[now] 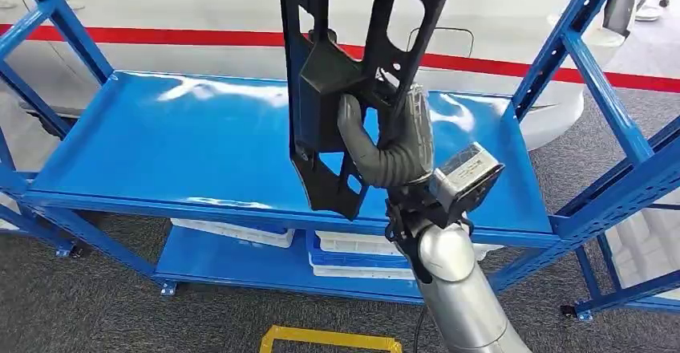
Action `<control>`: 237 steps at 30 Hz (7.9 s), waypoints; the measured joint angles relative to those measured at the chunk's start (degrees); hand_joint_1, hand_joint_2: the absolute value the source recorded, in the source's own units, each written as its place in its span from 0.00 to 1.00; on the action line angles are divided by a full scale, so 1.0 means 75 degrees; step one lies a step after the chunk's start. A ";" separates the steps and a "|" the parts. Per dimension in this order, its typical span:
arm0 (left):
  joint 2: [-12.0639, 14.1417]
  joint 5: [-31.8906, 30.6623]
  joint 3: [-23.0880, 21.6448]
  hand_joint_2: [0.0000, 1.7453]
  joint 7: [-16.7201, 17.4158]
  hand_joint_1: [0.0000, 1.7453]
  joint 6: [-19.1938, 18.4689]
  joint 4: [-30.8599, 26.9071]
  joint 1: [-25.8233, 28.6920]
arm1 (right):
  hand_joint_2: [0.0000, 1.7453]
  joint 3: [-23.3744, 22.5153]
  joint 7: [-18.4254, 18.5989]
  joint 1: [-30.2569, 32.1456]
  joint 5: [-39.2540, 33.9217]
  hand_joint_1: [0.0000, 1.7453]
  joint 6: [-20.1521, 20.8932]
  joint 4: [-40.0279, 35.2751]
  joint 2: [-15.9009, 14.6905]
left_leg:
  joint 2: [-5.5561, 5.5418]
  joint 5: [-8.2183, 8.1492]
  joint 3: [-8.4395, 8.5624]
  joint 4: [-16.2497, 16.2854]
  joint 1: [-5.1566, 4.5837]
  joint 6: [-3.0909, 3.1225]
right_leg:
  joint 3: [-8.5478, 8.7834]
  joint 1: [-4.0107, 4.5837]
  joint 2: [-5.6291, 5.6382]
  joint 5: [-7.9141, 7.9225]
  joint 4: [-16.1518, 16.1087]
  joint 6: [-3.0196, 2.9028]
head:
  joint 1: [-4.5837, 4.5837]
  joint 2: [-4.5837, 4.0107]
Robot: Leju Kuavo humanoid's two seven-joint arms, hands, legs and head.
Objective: Take the parts from the cabinet and place them on the table.
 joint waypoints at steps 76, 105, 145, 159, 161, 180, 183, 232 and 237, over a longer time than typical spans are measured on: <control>-0.0061 0.0396 0.0326 1.00 -0.0982 0.00 -0.0003 0.0006 0.0233 | 1.00 -0.0254 -0.0545 -0.0057 0.0242 1.00 -0.0128 0.0627 -0.0038 | 0.0084 -0.0003 -0.0016 0.0013 -0.0028 0.0342 | -0.1172 -0.0122 -0.0057 -0.1134 0.2292 -0.0021 | -0.0009 0.0000; -0.0076 0.0420 0.0405 1.00 -0.1049 0.00 0.0038 0.0041 0.0291 | 1.00 -0.0082 -0.0717 0.0076 0.0425 1.00 -0.0195 0.0603 -0.0081 | 0.0055 -0.0197 0.0040 0.0172 0.0071 0.0295 | -0.0990 -0.0140 -0.0074 -0.0718 0.1435 0.0081 | -0.0076 0.0000; -0.0041 0.0533 0.0449 1.00 -0.1480 0.00 -0.0283 0.0052 0.0434 | 1.00 0.0186 -0.1111 0.0525 0.0627 1.00 -0.0181 0.0720 -0.0417 | -0.0437 0.0096 -0.0313 0.0249 0.0028 0.0205 | -0.0020 -0.0036 0.0128 -0.0525 0.0715 0.0177 | -0.0102 0.0000; -0.0020 0.0551 0.0452 1.00 -0.1405 0.00 -0.0335 0.0067 0.0503 | 1.00 0.0166 -0.1678 0.1098 0.0641 1.00 -0.0215 0.0615 -0.0551 | 0.0108 -0.0371 -0.0812 0.1489 0.0127 -0.0235 | 0.0132 -0.0061 -0.0436 -0.0210 0.0209 -0.0208 | -0.0166 0.0000; 0.0009 0.0507 0.0452 1.00 -0.1384 0.00 -0.0341 0.0067 0.0456 | 1.00 0.0181 -0.1848 0.1286 0.0787 1.00 -0.0376 0.0530 -0.0548 | 0.0506 -0.0151 -0.0171 0.0324 0.0115 -0.0200 | 0.0137 -0.0019 -0.0546 -0.0245 0.0214 -0.0150 | -0.0172 0.0000; 0.0102 0.1629 0.1122 1.00 -0.0813 0.00 0.0432 0.0093 0.0492 | 1.00 0.0933 -0.2521 0.2439 0.1212 1.00 -0.0609 0.0487 -0.0656 | -0.0768 0.0174 -0.0306 0.0136 0.0077 -0.0071 | 0.0169 -0.0068 0.0252 -0.0340 0.0270 0.0042 | -0.0050 0.0000; 0.0102 0.1766 0.1285 1.00 -0.0833 0.00 0.0638 0.0105 0.0525 | 1.00 0.1075 -0.2544 0.2375 0.1189 1.00 -0.0586 0.0562 -0.0594 | -0.0187 -0.0198 -0.0547 0.0648 0.0072 -0.0135 | 0.0180 -0.0163 0.0038 -0.0254 0.0218 -0.0143 | -0.0122 0.0000; -0.0093 0.1043 0.0641 1.00 -0.0452 0.00 0.0667 0.0093 -0.0040 | 1.00 -0.0198 -0.1518 0.1904 0.1142 1.00 -0.0172 -0.0364 -0.0519 | -0.0210 -0.0016 -0.0002 0.0027 -0.0047 0.0386 | -0.1003 0.0004 -0.0075 -0.1212 0.2528 -0.0081 | -0.0020 0.0000; -0.0111 0.1064 0.0644 1.00 -0.0420 0.00 0.0726 0.0093 -0.0097 | 1.00 -0.0201 -0.1515 0.1830 0.1151 1.00 -0.0175 -0.0210 -0.0437 | -0.0664 -0.0039 0.0001 0.0085 -0.0024 0.0298 | -0.0111 -0.0159 0.0282 -0.0147 0.0378 0.0303 | -0.0012 0.0000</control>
